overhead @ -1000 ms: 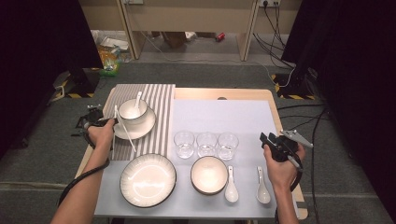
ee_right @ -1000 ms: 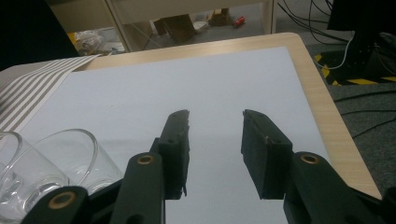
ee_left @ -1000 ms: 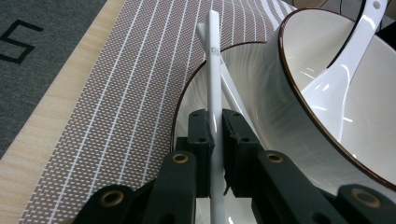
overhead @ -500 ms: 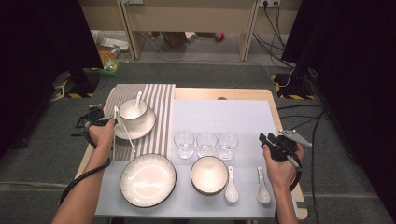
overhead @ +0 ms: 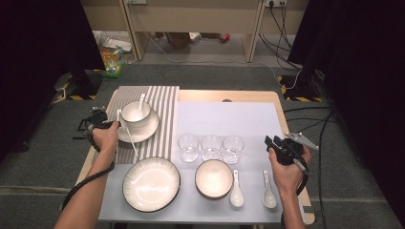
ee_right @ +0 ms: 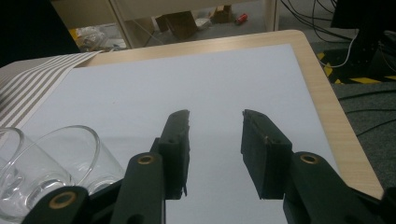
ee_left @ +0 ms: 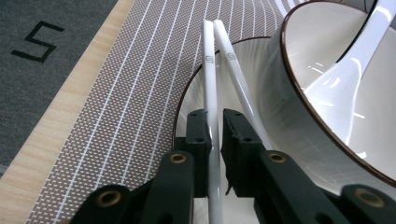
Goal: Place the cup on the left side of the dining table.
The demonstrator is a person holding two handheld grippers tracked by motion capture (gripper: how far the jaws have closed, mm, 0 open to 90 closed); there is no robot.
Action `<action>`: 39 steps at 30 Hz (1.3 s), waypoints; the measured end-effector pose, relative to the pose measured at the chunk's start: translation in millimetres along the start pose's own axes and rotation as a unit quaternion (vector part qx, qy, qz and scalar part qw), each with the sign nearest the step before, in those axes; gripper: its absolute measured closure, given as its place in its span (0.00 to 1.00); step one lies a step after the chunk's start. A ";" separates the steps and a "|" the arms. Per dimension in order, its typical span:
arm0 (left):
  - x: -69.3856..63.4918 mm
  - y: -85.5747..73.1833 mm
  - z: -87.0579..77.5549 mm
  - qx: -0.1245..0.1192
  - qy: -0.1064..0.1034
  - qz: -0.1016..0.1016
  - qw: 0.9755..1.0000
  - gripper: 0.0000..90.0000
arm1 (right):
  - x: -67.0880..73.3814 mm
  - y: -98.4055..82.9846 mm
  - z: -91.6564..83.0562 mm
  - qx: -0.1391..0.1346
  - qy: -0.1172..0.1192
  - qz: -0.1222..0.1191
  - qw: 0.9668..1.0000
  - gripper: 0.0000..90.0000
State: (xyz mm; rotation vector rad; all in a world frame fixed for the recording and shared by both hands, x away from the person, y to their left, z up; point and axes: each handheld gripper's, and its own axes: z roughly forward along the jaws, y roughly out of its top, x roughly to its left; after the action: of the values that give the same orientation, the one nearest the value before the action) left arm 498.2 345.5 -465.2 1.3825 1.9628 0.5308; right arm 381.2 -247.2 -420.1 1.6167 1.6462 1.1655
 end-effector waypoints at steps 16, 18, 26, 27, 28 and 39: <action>18.9 -11.7 -51.7 0.007 -0.059 0.072 0.996 0.81 | -0.5 -0.1 -1.6 0.005 -0.001 0.000 1.000 0.69; 23.2 -13.6 -56.3 0.010 -0.057 0.078 0.995 0.84 | -0.5 -0.4 -1.6 0.003 -0.003 -0.002 1.000 0.69; 45.7 -35.7 -61.8 0.084 -0.056 0.121 0.987 0.90 | 0.9 0.8 -2.5 0.001 -0.001 0.000 1.000 0.69; 46.4 -38.6 -60.8 0.090 -0.059 0.124 0.986 0.90 | 0.7 0.9 -2.8 0.002 -0.001 0.001 1.000 0.69; 46.3 -40.6 -60.3 0.096 -0.060 0.126 0.986 0.90 | 0.1 1.0 -2.9 0.002 -0.001 0.000 1.000 0.69; 17.2 -57.7 -57.0 0.129 -0.082 0.187 0.970 0.92 | -0.7 1.6 -3.9 -0.003 -0.001 0.001 1.000 0.70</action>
State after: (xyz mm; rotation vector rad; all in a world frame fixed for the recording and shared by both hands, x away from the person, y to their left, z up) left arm 415.4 343.8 -468.8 1.9157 1.6884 0.3211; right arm 378.8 -248.8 -417.1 1.6152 1.6379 1.1688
